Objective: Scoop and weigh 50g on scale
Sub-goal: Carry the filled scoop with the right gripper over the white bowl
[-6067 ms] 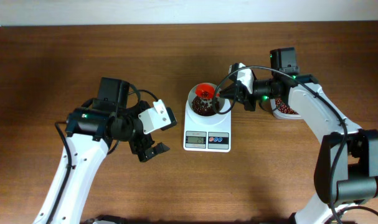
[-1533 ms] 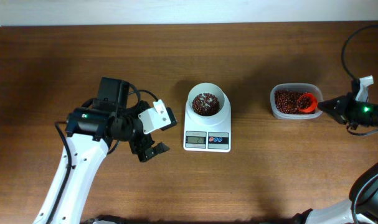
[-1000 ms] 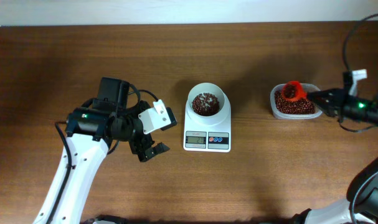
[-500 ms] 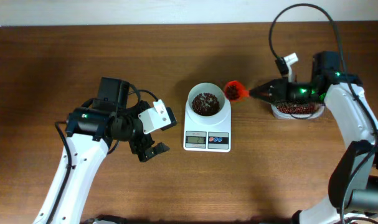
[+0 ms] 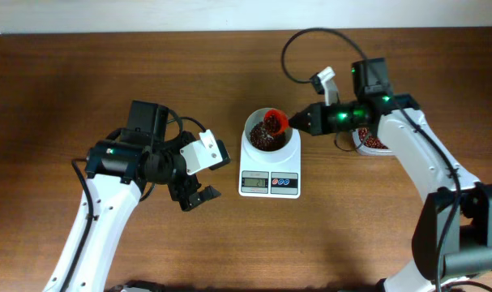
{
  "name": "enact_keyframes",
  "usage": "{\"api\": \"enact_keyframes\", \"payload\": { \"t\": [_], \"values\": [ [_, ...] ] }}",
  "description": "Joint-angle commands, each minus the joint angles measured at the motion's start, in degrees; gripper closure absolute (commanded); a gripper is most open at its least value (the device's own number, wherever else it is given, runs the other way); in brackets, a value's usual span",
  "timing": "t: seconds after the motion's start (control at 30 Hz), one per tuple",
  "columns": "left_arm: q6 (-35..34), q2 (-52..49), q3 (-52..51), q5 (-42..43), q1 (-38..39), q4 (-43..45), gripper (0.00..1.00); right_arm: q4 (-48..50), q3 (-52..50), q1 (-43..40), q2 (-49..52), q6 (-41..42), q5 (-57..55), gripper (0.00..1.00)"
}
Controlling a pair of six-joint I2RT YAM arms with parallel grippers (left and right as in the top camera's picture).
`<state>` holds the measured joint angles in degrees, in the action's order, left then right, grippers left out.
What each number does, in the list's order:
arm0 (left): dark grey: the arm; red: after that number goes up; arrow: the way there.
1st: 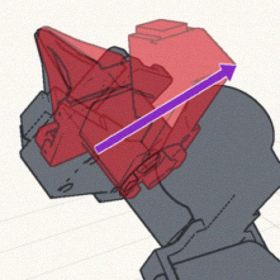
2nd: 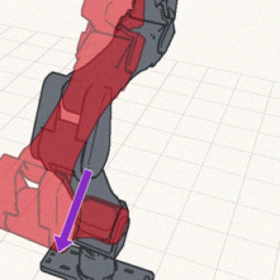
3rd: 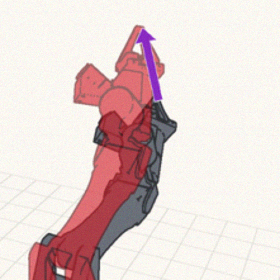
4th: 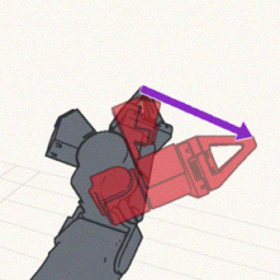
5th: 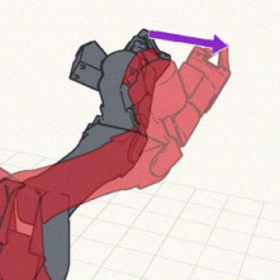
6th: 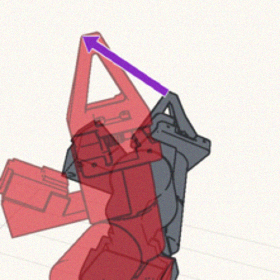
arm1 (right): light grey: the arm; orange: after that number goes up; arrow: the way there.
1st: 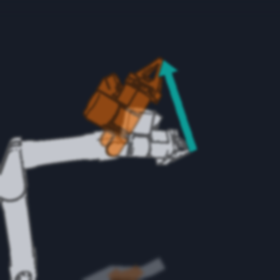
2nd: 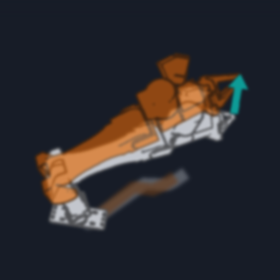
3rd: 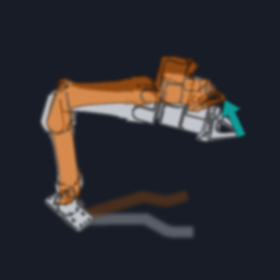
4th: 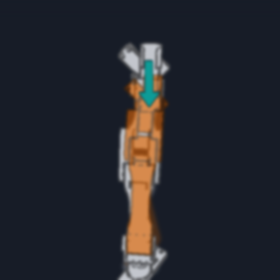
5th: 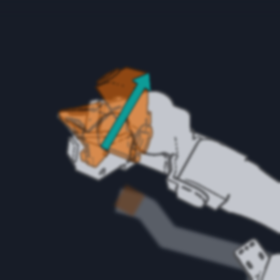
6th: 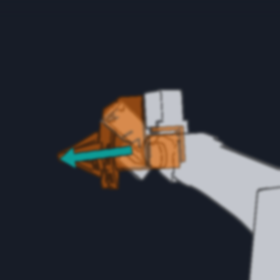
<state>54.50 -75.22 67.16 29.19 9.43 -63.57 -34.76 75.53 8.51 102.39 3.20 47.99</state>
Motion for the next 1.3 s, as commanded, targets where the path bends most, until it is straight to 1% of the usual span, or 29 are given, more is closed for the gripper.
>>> {"api": "enact_keyframes", "payload": {
  "t": [0.0,0.03,0.07,0.17,0.27,0.77,0.83,0.97,1.03,1.07,1.1,1.13,1.17,1.2,1.23,1.27],
  "values": [
    [0.9,0.11,-0.15,1.03,0.22,0.09,0.01,0.94,0.07,2.43,0.2,-0.26,-7.93,0.96],
    [0.9,0.11,-0.15,1.03,0.22,0.09,0.01,0.96,0.07,2.69,0.2,-2.71,-7.76,0.96],
    [0.9,0.11,-0.15,1.03,0.22,0.09,0.01,0.98,0.07,2.69,0.2,-3.21,-7.74,0.96],
    [0.9,0.11,-0.15,1.03,0.22,0.09,0.01,0.92,0.07,2.69,0.2,-3.19,-7.43,0.96],
    [0.9,0.11,-0.15,1.03,0.22,0.09,0.01,0.96,0.07,2.69,0.2,-3.21,-4.48,0.96],
    [0.9,0.11,-0.15,1.03,0.22,0.09,0.01,2.71,0.07,2.73,0.2,-3.45,-4.55,0.96],
    [0.9,0.11,-0.15,1.03,0.22,0.09,0.01,2.73,0.07,2.73,0.2,-5.38,-4.74,0.96],
    [0.9,0.11,-0.15,1.03,0.22,0.09,0.01,2.71,0.07,2.73,0.2,-5.4,-4.74,0.96],
    [0.87,0.11,-0.15,1.03,0.22,0.09,0.01,2.69,0.07,2.73,0.2,-10.29,-5.42,0.96],
    [0.9,0.11,-0.15,1.03,0.22,0.09,0.01,2.71,0.07,2.73,0.2,-10.51,-4.92,0.96],
    [0.9,0.11,-0.15,1.03,0.22,0.09,0.01,2.71,0.07,2.73,0.2,-11.08,-0.46,0.96],
    [0.9,0.11,-0.15,1.03,0.22,0.09,0.01,2.64,0.07,2.73,0.2,-14.95,5.14,0.96],
    [0.9,0.11,-0.15,1.03,0.22,0.09,0.01,2.69,0.07,2.73,0.2,-17.64,4.11,0.96],
    [0.9,0.11,-0.15,1.03,0.22,0.09,0.01,2.4,0.07,2.73,0.2,-17.46,-3.65,0.96],
    [0.9,0.11,-0.15,1.03,0.22,0.09,0.01,1.92,0.07,2.73,0.2,-17.29,-3.91,0.96],
    [0.9,0.11,-0.15,1.03,0.22,0.09,0.01,1.84,0.07,2.71,0.2,-17.38,-0.48,0.96]
  ]
}}
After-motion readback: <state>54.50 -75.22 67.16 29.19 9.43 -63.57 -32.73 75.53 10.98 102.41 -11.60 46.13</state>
